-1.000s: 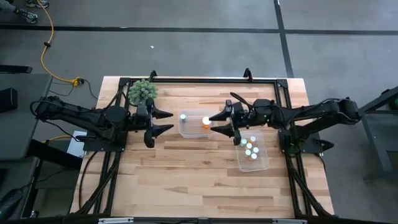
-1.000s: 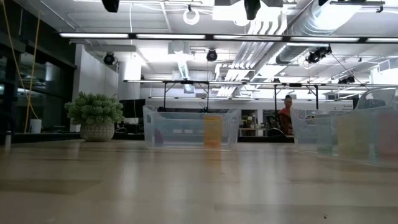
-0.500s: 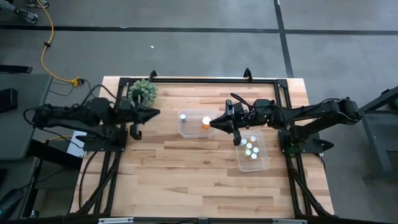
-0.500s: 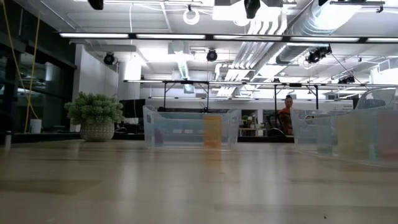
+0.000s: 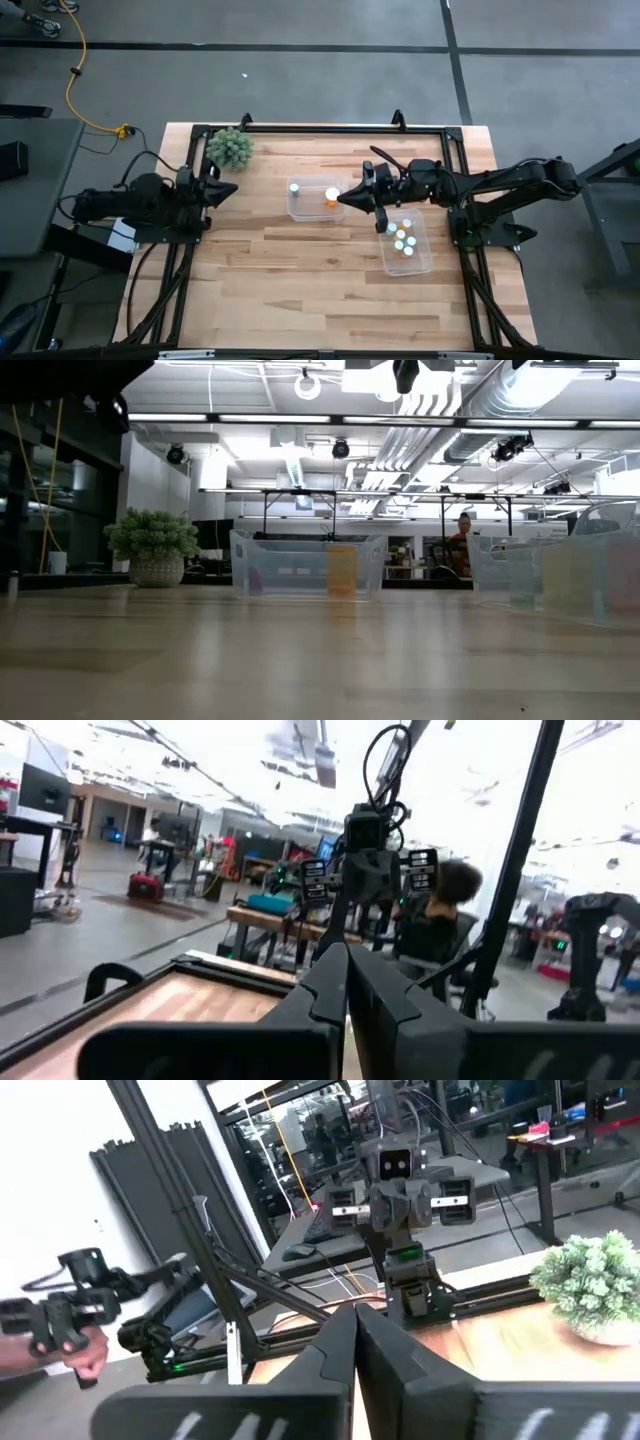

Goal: Pick and place medicine bottles into bin by pill shape (circle, oval)
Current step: Return to Home Position

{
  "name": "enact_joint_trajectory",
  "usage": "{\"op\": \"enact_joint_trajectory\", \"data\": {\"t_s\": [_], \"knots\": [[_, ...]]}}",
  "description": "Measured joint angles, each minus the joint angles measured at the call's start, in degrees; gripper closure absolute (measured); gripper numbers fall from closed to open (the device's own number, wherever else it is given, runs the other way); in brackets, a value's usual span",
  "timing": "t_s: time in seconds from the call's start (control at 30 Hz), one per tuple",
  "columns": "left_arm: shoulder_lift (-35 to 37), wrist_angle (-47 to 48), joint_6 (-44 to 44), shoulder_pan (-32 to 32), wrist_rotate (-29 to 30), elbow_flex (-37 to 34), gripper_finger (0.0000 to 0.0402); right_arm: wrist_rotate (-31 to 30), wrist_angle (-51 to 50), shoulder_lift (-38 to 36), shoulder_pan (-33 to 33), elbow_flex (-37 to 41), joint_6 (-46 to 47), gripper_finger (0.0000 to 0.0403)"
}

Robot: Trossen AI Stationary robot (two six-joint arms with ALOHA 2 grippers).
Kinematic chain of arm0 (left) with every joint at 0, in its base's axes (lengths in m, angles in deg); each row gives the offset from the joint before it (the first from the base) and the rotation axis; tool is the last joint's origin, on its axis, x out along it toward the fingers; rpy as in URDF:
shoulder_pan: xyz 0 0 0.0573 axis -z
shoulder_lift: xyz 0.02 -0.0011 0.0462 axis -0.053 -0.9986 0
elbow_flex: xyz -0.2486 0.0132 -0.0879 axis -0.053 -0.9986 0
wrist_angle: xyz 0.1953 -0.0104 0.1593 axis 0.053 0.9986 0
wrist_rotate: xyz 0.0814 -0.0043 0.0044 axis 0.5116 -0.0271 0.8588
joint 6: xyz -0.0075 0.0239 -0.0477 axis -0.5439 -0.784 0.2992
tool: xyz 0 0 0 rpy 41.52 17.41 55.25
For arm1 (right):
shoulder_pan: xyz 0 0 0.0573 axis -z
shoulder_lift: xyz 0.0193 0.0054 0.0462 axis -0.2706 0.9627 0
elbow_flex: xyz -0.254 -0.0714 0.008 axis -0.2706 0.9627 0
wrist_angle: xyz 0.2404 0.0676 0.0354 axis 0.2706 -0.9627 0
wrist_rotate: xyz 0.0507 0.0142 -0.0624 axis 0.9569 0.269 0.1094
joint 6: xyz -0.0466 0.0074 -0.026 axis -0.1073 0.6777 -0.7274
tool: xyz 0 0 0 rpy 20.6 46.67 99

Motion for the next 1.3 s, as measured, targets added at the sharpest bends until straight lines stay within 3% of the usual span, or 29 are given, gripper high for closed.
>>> {"op": "enact_joint_trajectory", "data": {"t_s": [0.07, 0.37, 0.63, 0.83, 1.03, 1.3], "knots": [[3.62, 0.09, 0.81, 0.0, -0.15, -2.33, 0.0401, -0.02, 0.0, 0.0, 0.03, 0.0, 0.65, 0.0402], [3.32, -5.05, 4.76, 0.0, -3.68, -10.66, 0.0401, -0.04, -0.01, -0.02, 0.03, 0.02, 6.09, 0.0402], [3.07, -1.73, 6.14, 0.0, -4.27, -10.5, 0.0401, 0.14, -0.69, -0.02, 0.03, 0.02, 11.08, 0.0403], [2.94, 3.03, 7.6, 0.0, -4.28, -10.52, 0.0401, 6.31, -6.97, -2.65, 1.43, 0.02, 12.5, 0.0403], [2.88, 4.95, 7.52, 0.0, -4.26, -10.52, 0.0401, 8.05, -19.27, -11.29, 1.52, 1.73, 7.54, 0.0403], [2.88, 4.73, 7.49, 0.0, -4.16, -10.52, 0.0398, 9.49, -7.31, -33.72, 1.09, 24.76, 12.7, 0.0403]]}}
